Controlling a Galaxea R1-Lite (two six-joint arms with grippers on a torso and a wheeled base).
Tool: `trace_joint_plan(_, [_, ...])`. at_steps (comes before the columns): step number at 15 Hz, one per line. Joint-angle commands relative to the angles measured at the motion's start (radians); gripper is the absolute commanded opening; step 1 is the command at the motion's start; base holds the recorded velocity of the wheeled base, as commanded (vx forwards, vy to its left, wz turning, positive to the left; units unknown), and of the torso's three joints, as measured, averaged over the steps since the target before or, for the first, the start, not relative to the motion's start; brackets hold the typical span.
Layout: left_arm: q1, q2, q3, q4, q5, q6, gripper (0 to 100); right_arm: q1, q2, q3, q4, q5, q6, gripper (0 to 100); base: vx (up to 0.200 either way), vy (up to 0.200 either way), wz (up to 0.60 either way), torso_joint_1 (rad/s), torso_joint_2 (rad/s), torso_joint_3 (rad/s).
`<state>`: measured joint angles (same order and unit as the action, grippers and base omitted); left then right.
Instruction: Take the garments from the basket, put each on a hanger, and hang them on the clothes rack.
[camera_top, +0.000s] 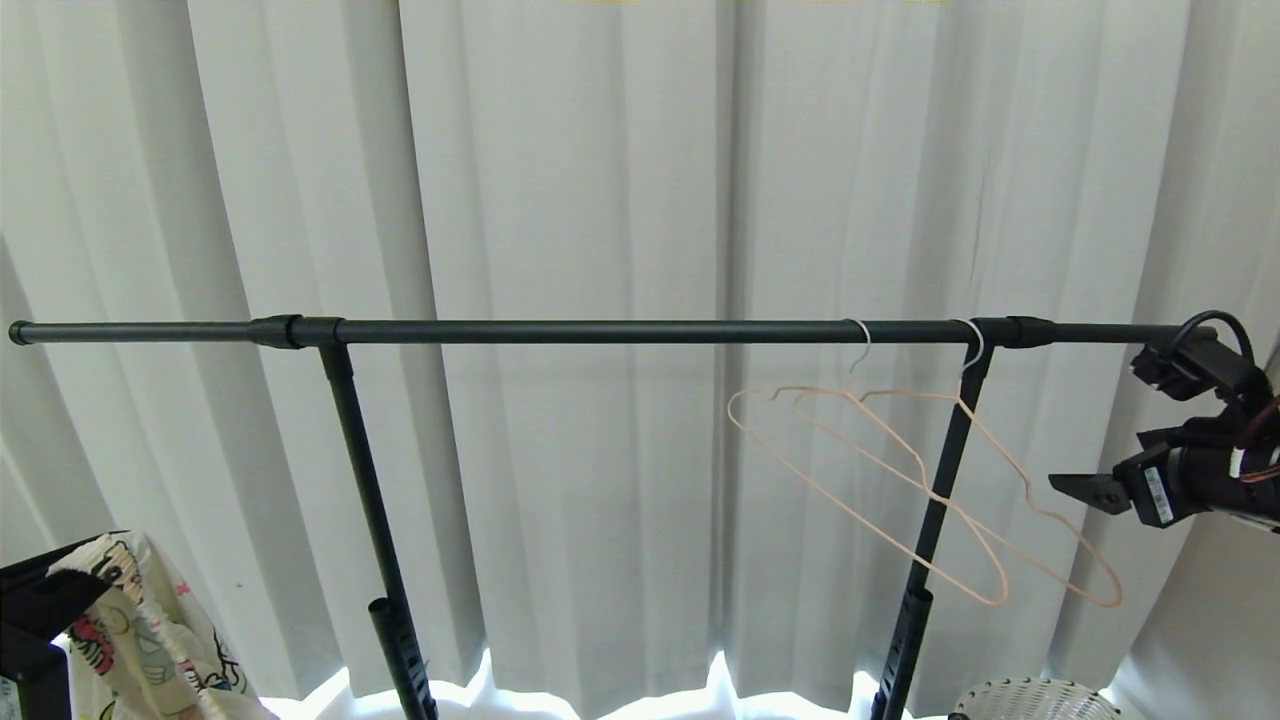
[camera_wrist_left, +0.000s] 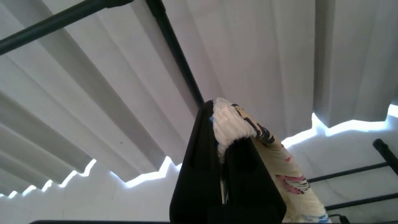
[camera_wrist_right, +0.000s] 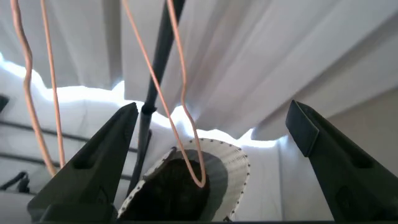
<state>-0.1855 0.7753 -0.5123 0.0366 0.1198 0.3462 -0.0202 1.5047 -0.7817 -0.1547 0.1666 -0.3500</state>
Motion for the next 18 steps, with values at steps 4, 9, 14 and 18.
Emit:
trace_joint_plan(4, [0.0, -0.041, -0.002, -0.049, -0.003, 0.001, 0, -0.106, 0.204, -0.062, 0.001, 0.214, -0.106, 100, 0.0, 0.0, 0.0, 0.0, 0.0, 0.0])
trace_joint_plan(9, [0.0, -0.085, 0.002, -0.049, -0.002, 0.002, 0, -0.095, 0.333, -0.111, 0.003, 0.301, -0.107, 100, 0.0, 0.0, 0.0, 0.0, 0.0, 0.0])
trace_joint_plan(14, [0.0, -0.122, 0.028, -0.049, -0.002, 0.002, 0, -0.096, 0.439, -0.223, 0.009, 0.363, -0.103, 100, 0.0, 0.0, 0.0, 0.0, 0.0, 0.0])
trace_joint_plan(18, [0.0, -0.122, 0.023, -0.049, -0.002, 0.007, 0, -0.095, 0.468, -0.246, 0.053, 0.406, -0.103, 100, 0.0, 0.0, 0.0, 0.0, 0.0, 0.0])
